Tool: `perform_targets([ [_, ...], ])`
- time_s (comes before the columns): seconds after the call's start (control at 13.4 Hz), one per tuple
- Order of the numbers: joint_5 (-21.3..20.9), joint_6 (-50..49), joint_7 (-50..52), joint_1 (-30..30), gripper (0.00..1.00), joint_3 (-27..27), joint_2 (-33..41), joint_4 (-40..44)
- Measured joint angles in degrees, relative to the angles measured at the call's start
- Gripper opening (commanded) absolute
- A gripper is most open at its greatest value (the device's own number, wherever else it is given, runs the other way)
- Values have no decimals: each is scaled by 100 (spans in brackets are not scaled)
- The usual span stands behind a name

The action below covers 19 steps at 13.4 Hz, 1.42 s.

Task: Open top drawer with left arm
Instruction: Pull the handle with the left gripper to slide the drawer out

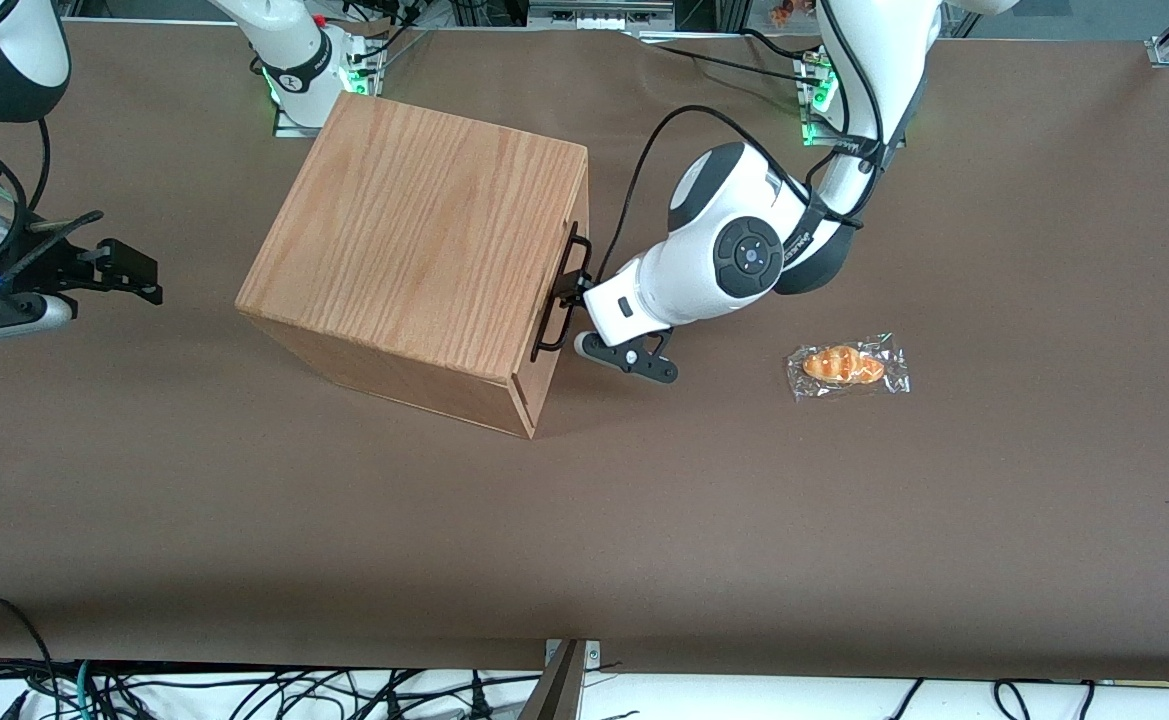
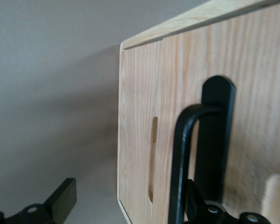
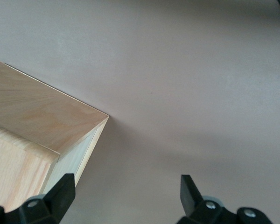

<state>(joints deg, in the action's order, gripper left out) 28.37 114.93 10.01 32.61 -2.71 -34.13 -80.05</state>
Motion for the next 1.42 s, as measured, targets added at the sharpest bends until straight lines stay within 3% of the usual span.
perform_targets([
  [0.6, -564, 0, -6, -316, 100, 123, -15, 77],
  [0.97, -584, -123, -77, -870, 100, 92, -13, 78],
  [1.42, -583, -230, -102, -1075, 100, 41, -8, 77],
])
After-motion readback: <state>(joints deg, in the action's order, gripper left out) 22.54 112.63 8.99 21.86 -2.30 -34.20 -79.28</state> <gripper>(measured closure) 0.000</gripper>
